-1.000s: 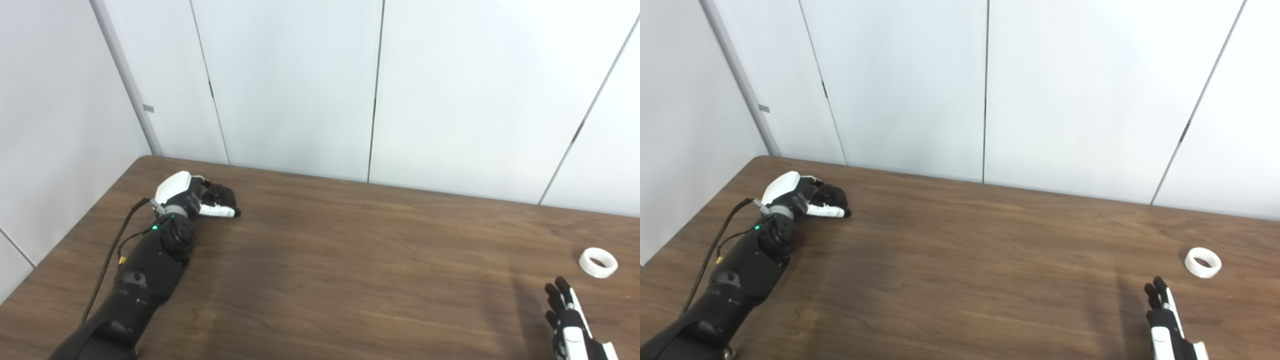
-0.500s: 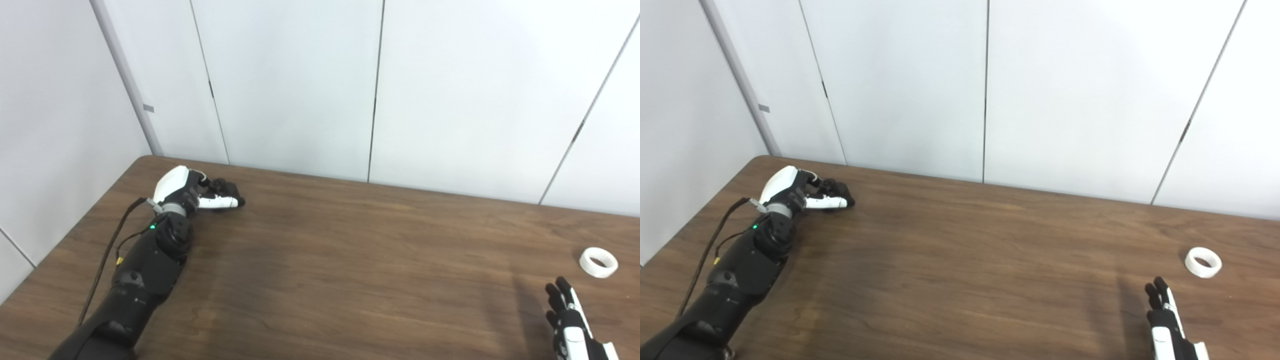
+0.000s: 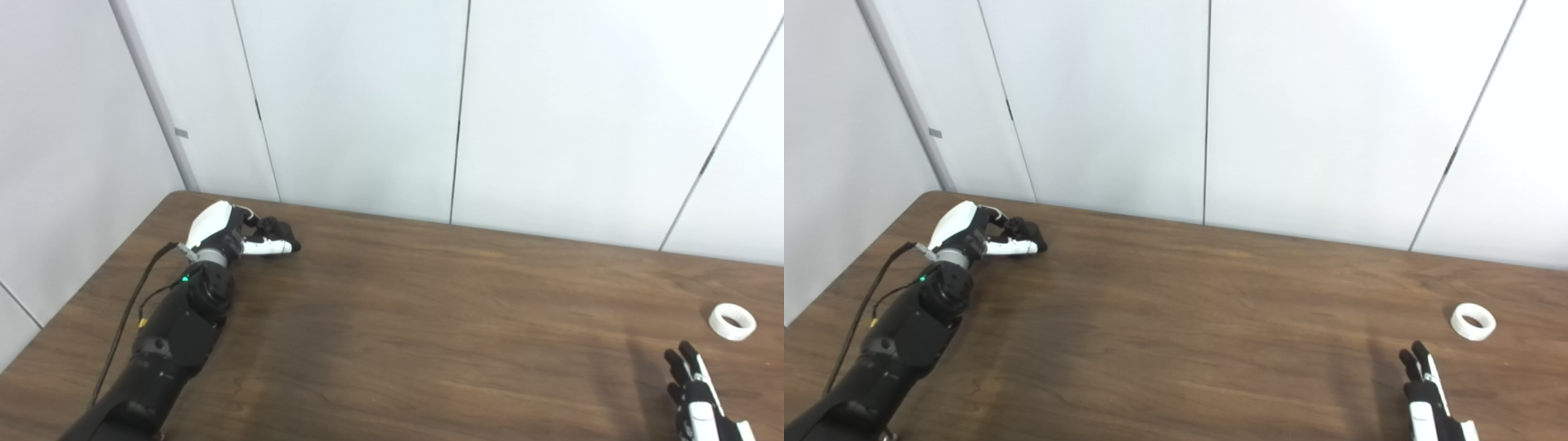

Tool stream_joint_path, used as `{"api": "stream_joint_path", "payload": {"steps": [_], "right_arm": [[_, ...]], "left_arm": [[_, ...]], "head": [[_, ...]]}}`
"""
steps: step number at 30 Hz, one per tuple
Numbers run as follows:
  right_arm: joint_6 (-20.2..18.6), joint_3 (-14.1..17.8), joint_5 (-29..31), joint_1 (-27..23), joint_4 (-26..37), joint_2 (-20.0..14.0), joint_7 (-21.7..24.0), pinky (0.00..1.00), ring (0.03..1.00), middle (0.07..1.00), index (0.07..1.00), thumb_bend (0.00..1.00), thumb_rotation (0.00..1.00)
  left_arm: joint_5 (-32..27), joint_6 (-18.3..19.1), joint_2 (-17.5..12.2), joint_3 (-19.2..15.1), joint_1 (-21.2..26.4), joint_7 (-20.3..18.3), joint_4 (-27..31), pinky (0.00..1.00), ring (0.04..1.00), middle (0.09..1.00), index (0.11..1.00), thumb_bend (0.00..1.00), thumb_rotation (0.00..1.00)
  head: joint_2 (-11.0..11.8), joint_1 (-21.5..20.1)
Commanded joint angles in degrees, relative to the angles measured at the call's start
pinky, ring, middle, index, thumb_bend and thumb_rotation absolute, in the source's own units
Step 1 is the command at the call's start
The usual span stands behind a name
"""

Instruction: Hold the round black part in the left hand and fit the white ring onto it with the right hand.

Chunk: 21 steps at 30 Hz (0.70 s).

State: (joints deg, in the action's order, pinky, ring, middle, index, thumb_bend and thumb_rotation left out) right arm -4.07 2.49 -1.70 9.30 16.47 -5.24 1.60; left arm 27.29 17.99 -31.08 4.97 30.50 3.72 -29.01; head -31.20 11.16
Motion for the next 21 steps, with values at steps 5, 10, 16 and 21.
{"api": "stream_joint_path", "payload": {"steps": [5, 10, 16, 21], "right_arm": [[2.9, -0.4, -0.2, 0.6, 0.3, 0.7, -0.6, 1.00, 0.985, 0.948, 0.979, 0.41, 1.00], [4.0, -0.6, -0.3, 0.4, -0.1, 0.8, -0.9, 1.00, 0.980, 0.937, 0.975, 0.42, 1.00], [3.9, -0.6, 0.0, 0.4, -0.5, 0.8, -1.0, 1.00, 0.984, 0.938, 0.973, 0.44, 1.00], [4.9, -0.6, 0.1, 0.1, -1.2, 0.9, -1.1, 1.00, 0.979, 0.933, 0.970, 0.48, 1.00]], "left_arm": [[1.5, 1.1, -1.8, 0.1, -1.3, -1.4, 11.4, 1.00, 0.940, 0.782, 0.484, 0.52, 0.05], [3.3, 1.3, -1.0, 1.5, -3.6, -2.5, 18.1, 1.00, 0.940, 0.787, 0.485, 0.52, 0.05], [6.8, 0.2, 0.0, 3.9, -6.1, -2.9, 25.5, 1.00, 0.930, 0.807, 0.485, 0.52, 0.05], [10.2, -0.1, 0.8, 6.1, -8.1, -4.3, 31.1, 1.00, 0.934, 0.822, 0.485, 0.52, 0.05]], "head": [[-0.3, -1.1], [-0.5, -1.8], [-0.9, -2.3], [-1.2, -3.2]]}}
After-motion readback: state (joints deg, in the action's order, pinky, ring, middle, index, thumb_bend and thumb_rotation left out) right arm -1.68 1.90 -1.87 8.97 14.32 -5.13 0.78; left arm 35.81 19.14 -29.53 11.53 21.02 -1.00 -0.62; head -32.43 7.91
